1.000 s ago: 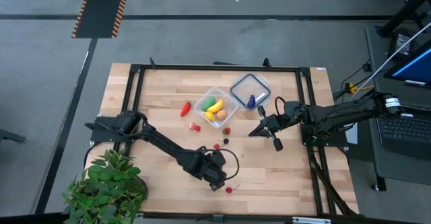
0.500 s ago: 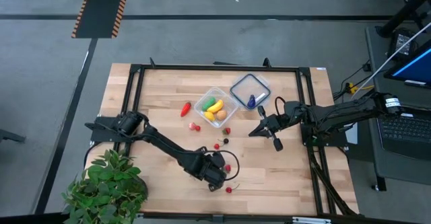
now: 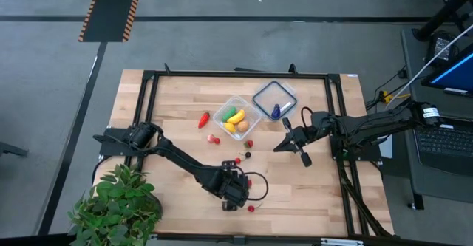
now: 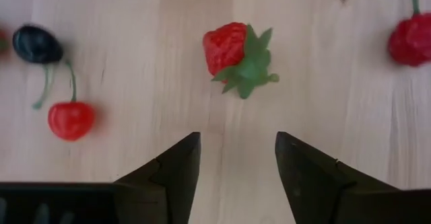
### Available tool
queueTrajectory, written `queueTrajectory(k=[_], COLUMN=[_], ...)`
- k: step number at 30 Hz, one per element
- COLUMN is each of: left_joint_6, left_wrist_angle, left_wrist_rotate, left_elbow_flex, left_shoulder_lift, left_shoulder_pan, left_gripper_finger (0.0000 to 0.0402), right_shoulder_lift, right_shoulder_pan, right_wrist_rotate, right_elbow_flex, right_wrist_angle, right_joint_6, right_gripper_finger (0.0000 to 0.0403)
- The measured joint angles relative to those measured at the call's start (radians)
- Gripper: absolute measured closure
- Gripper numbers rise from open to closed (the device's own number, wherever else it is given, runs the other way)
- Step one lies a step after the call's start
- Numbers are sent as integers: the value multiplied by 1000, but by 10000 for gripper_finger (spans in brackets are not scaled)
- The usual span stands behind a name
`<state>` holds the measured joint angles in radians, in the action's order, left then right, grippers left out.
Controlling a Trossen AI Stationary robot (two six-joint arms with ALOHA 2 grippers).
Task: Pick and placing Produce into tupperware
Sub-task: Put the middle red cherry into the transparent container
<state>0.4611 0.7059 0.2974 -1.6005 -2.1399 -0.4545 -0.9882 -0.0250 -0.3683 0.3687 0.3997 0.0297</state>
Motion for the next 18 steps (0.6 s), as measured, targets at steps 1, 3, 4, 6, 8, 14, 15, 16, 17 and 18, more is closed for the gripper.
queueTrajectory(k=[1, 3, 4, 6, 8, 14, 15, 16, 17, 18], left_joint_6=[-26, -71, -77, -78, -75, -74, -74, -73, -73, -74], left_wrist_angle=[0, 0, 0, 0, 0, 3, 12, 25, 37, 51], left_wrist_rotate=[0, 0, 0, 1, 1, 30, 45, 65, 88, 110], left_elbow_flex=[0, 0, 0, 0, 0, 0, 0, 0, 0, 0], left_shoulder_lift=[0, 0, 0, 0, 0, 0, 0, 0, 0, 0], left_shoulder_pan=[0, -1, -1, -1, 1, 2, 3, 3, 5, 7], left_gripper_finger=[217, 215, 214, 213, 214, 222, 222, 222, 223, 223], right_shoulder_lift=[0, 0, 0, 0, 0, 0, 0, 0, 0, 0], right_shoulder_pan=[0, 0, 0, 0, 0, 0, 0, 0, 0, 0], right_wrist_rotate=[0, 0, 0, 0, 0, 0, 0, 0, 0, 0], right_elbow_flex=[0, 0, 0, 0, 0, 0, 0, 0, 0, 0], right_wrist_angle=[-4, -10, -10, -10, -10, -24, -24, -24, -25, -25], right_joint_6=[1, 1, 1, 2, 0, 0, 0, 0, 0, 0], right_gripper_finger=[396, 396, 396, 396, 396, 396, 396, 396, 396, 396])
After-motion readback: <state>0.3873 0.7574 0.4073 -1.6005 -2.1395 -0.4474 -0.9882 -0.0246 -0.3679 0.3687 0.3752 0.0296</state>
